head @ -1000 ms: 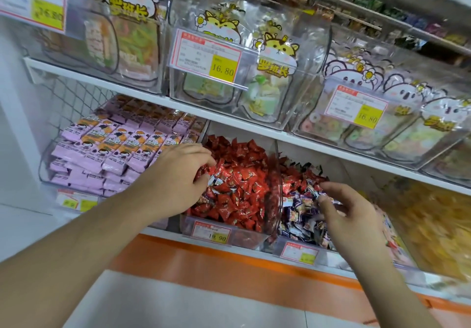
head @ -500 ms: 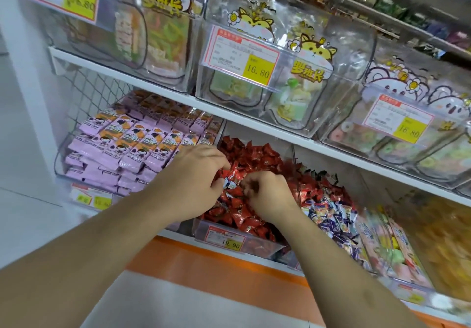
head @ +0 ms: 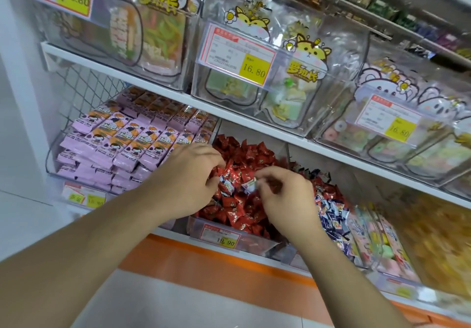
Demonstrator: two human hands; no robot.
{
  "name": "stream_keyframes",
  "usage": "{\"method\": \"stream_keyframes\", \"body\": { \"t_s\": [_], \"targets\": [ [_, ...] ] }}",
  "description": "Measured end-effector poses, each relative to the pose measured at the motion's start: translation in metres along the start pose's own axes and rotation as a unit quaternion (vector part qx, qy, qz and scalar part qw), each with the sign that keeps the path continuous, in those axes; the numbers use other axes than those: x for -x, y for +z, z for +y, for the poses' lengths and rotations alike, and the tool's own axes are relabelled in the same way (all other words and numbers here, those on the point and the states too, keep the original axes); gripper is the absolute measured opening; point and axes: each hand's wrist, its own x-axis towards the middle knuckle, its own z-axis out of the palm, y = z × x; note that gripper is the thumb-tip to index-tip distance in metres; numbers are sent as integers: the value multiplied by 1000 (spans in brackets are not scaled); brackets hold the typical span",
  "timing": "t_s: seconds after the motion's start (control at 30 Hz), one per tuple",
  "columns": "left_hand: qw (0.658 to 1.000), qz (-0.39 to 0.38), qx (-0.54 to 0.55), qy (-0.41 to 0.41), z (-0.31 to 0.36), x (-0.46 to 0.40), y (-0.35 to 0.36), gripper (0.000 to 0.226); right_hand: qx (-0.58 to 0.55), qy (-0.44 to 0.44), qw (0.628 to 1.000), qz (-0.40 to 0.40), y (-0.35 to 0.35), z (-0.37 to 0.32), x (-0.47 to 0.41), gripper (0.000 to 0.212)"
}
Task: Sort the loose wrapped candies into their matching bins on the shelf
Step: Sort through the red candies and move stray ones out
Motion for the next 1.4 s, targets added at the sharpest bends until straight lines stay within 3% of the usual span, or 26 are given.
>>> {"method": "stream_keyframes", "body": {
  "t_s": [0.1, 0.2, 0.37, 0.5, 0.6, 0.73, 0.87, 1.07, 1.23, 1.4],
  "targets": [
    [1000, -6, -8, -2, 2, -1, 1, 34, -69, 54, 994, 70, -31, 22, 21, 19],
    [1000, -14, -19, -5, 2, -1, 2, 34, -63, 107, 985, 121, -55, 49, 33, 18],
    [999, -25, -19, -8, 3, -1, 2, 33, 29, 130, 988, 84, -67, 65, 39, 25],
    [1000, -15, -27, -5, 3, -2, -2, 33, 38, 79, 992, 89, -56, 47, 35, 30],
    [999, -21, -32, -11, 0, -4, -4, 38, 25, 9, 998, 51, -33, 23, 23, 26],
    [999, -23, -35, -12, -8, -3, -3, 41, -7, -20, 999, -43, 13, -2, -4, 26],
    [999, -32, -41, -13, -11, -3, -3, 42, -43, 11, 996, -78, 56, -4, -36, 26],
    [999, -28, -38, -18, -7, -4, -5, 41, -6, 28, 993, -118, 82, 9, -50, 23],
    [999, -26, -35, -19, -9, -4, -5, 41, -5, 28, 984, -177, 80, 7, -49, 52],
    [999, -26, -33, -15, -9, -2, -4, 40, 0, 39, 974, -225, 80, 7, -50, 50]
  ]
}}
